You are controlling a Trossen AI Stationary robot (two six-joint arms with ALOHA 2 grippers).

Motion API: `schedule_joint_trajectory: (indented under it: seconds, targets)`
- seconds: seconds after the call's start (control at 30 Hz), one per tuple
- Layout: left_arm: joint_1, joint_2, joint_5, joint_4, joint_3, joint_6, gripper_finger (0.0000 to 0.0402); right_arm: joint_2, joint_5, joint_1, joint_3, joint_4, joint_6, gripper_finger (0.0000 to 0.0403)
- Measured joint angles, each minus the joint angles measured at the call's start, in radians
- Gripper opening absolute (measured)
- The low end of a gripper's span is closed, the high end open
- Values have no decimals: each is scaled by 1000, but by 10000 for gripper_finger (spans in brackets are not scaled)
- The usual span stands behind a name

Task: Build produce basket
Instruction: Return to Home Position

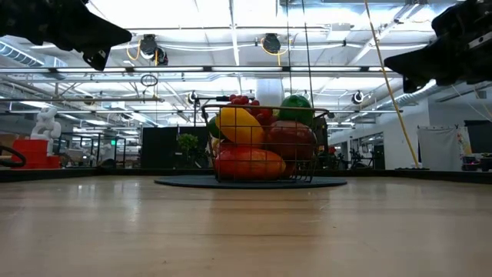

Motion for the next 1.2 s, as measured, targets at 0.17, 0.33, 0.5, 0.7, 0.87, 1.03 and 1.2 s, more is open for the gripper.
schedule_joint_trajectory:
  seconds: [0.17, 0.33, 0.5, 0.7, 0.87, 1.03, 1.2]
  targets:
    - [0, 0, -1, -6, 0, 9, 3, 5, 28, -9, 0, -9, -18, 0]
    - [0, 0, -2, -7, 0, 30, 2, 13, 54, -11, 0, 22, -11, 0]
    - [0, 0, -2, -7, 0, 55, 2, 13, 58, -11, 0, 68, -10, 0]
    - [0, 2, 1, 1, -1, 105, 2, 12, 58, -10, -1, 70, -10, 0]
    - [0, 1, 19, 183, -85, 110, 3, 13, 57, -10, -1, 73, -10, 0]
    - [0, 1, 19, 440, -209, 104, 2, 13, 57, -10, -1, 75, -10, 0]
    - [0, -31, 19, 502, -258, 105, 2, 13, 57, -10, -1, 76, -10, 0]
